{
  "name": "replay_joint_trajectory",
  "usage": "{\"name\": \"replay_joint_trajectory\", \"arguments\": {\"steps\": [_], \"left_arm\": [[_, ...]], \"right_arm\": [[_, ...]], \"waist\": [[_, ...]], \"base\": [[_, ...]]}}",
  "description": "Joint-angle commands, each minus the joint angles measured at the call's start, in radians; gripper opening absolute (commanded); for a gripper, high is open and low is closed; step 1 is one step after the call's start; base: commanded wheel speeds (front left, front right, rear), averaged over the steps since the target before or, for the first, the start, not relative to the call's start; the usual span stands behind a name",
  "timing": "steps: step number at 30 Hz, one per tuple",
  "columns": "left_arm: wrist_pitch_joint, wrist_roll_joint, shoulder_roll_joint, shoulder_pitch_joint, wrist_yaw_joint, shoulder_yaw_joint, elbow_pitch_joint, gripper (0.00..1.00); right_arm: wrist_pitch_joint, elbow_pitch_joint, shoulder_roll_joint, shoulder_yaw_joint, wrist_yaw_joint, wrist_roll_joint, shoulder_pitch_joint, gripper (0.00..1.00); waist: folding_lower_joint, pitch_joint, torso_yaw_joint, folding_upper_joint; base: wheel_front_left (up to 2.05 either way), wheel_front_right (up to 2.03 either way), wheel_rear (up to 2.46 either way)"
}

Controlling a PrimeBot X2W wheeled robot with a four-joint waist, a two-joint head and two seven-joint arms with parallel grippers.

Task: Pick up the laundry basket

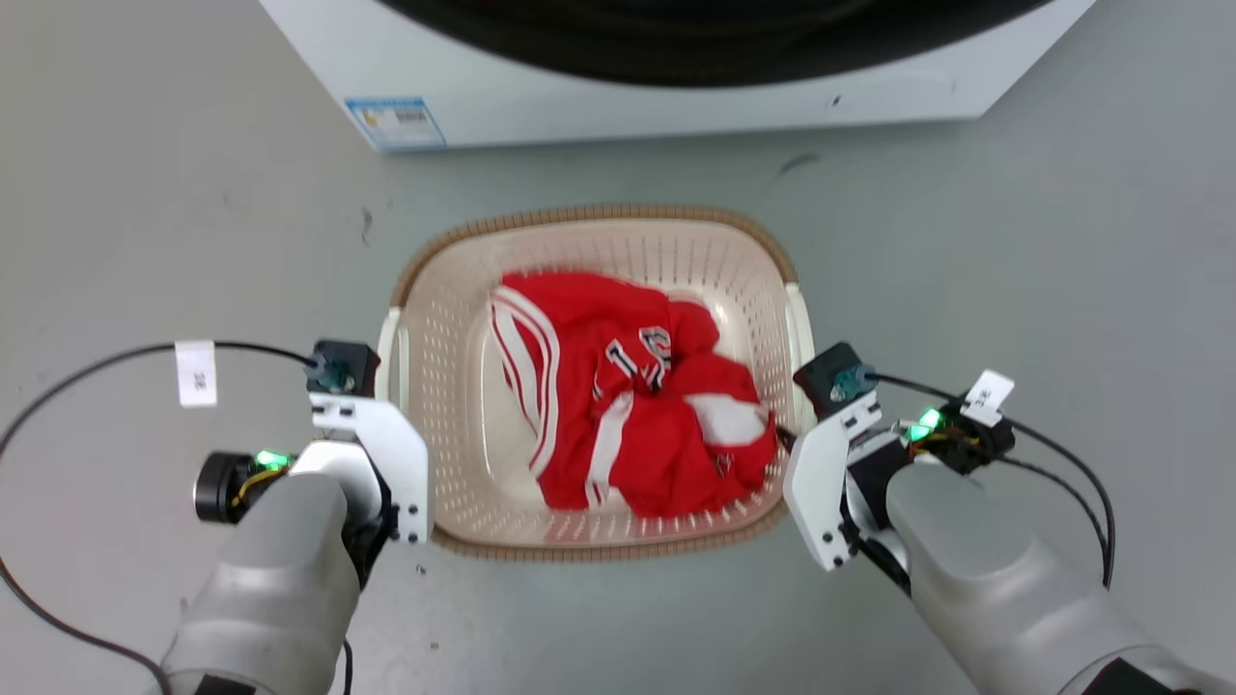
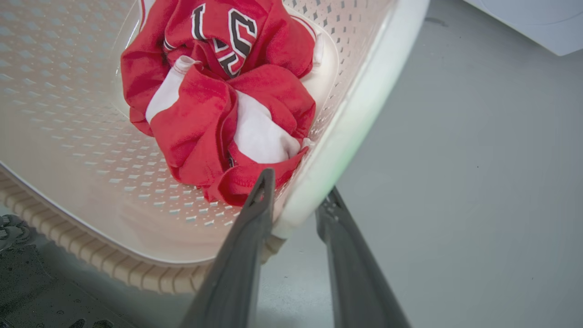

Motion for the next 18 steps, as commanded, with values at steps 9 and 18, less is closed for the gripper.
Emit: {"name": "replay_joint_trajectory", "arguments": {"steps": [9, 18], "left_arm": [[0.094, -0.080, -0.004, 0.092, -0.004, -0.083, -0.039, 0.00], [0.187, -0.175, 0.010, 0.171, -0.005, -0.164, -0.083, 0.00]], "right_arm": [[0.069, -0.007, 0.010, 0.088, 0.000, 0.087, 0.064, 0.00], [0.153, -0.003, 0.011, 0.161, 0.001, 0.179, 0.113, 0.00]], "waist": [[0.0000, -0.188, -0.018, 0.0000], [0.0000, -0.323, -0.040, 0.0000]], "base": [[0.00, 0.00, 0.00], [0.00, 0.00, 0.00]]}}
